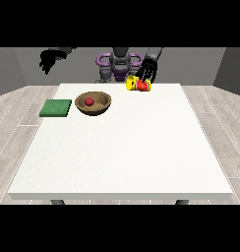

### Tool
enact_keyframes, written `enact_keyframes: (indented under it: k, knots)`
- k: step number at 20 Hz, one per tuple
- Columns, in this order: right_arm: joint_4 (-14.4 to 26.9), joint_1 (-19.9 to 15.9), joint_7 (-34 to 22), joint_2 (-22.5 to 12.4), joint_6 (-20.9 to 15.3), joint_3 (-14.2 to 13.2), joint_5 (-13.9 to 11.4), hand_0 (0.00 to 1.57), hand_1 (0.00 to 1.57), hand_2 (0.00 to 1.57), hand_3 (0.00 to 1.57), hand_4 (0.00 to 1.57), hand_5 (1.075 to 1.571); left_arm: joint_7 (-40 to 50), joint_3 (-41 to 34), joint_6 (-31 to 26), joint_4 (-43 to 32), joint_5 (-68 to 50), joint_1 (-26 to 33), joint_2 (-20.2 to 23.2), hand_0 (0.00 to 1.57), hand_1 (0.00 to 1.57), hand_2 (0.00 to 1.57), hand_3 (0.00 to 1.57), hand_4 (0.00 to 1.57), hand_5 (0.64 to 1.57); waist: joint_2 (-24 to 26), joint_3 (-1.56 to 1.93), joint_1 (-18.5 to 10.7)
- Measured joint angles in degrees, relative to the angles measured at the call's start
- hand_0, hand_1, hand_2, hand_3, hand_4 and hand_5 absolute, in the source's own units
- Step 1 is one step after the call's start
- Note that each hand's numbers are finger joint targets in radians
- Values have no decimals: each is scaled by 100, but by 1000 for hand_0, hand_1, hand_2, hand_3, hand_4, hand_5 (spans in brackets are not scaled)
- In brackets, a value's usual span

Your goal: Pick the cup and pour the ball into the bowl, then pick the bowl and place it on the pad

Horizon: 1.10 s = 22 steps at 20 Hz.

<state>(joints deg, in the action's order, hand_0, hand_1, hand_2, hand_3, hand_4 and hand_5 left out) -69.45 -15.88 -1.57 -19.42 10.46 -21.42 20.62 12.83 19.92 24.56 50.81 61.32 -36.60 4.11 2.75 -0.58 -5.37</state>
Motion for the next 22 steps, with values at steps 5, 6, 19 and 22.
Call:
enact_keyframes:
  k: [5, 6, 19, 22]
  knots:
    - [-122, -268, 73, 197, -64, 114, 25, 0, 0, 0, 258, 578, 1566, -656, -398, 278, 825, -2290, 782, -286, 0, 0, 0, 0, 872, 1477, -544, -50, 123]
    - [-145, -293, 111, 258, -102, 154, -5, 0, 0, 0, 229, 579, 1567, -853, -397, 280, 1004, -2736, 944, -313, 0, 0, 0, 0, 884, 1469, -629, -46, 133]
    - [626, -422, 1322, 797, -680, 308, -568, 0, 0, 0, 0, 467, 1570, -3146, -533, -1052, 2131, -5418, 2124, -306, 0, 0, 0, 0, 921, 1439, -1364, 51, -336]
    - [1176, -537, 1617, 840, -706, 360, -672, 0, 0, 0, 0, 424, 1570, -3154, -620, -1216, 2255, -5487, 2267, -264, 0, 0, 0, 0, 928, 1435, -1242, 57, -296]
